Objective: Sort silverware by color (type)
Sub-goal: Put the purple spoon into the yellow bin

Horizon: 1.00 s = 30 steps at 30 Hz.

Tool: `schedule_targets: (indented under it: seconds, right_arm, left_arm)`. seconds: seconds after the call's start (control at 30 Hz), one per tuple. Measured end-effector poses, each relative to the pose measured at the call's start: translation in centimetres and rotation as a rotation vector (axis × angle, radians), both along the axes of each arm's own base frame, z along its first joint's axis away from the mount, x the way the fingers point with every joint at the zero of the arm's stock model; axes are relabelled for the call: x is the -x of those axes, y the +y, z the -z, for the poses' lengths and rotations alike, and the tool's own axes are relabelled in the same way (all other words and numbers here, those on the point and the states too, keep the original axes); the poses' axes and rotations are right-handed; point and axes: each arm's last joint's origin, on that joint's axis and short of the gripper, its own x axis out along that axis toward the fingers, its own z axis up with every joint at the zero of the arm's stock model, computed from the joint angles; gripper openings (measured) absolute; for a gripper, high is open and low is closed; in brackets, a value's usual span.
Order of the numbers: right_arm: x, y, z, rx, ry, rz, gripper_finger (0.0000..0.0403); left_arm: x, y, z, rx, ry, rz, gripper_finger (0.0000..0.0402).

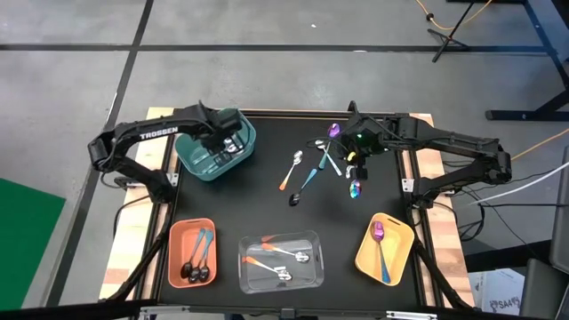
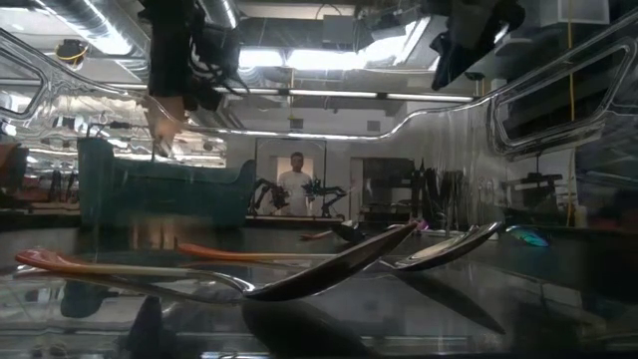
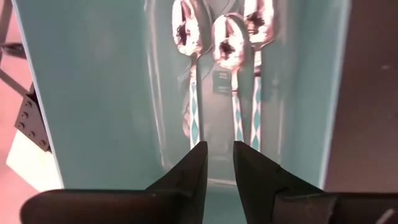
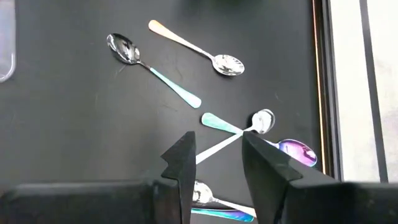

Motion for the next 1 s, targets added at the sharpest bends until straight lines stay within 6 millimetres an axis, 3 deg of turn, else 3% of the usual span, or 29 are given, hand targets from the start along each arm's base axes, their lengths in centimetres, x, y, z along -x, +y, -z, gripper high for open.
schedule_targets:
  seconds: [0.3, 0.43, 0.7, 0.83, 1.0]
  right_arm:
    - [-0.2, 0.0, -0.1, 0.015, -0.020, -0.014, 0.0117]
    - [-0.5, -0.1, -0.4, -0.020, -0.076, 0.065, 0.0117]
    - [-1.8, -1.6, -0.7, -0.022, -0.281, 0.582, 0.0117]
    - [-2.1, -3.0, 0.1, -0.072, -0.313, 0.831, 0.0117]
    - [-3.0, -5.2, 2.1, -0.170, -0.293, 1.019, 0.0117]
  left_arm:
    - [-0.2, -2.1, -1.5, -0.044, -0.086, 0.084, 0.0072]
    - [-0.9, -2.8, -1.6, -0.057, -0.119, 0.124, 0.0070]
    - [-2.0, -3.9, -1.8, -0.081, -0.184, 0.186, 0.0072]
    - [-2.2, -4.3, -1.8, -0.083, -0.193, 0.203, 0.0072]
    - [-2.3, -4.4, -1.8, -0.085, -0.195, 0.210, 0.0072]
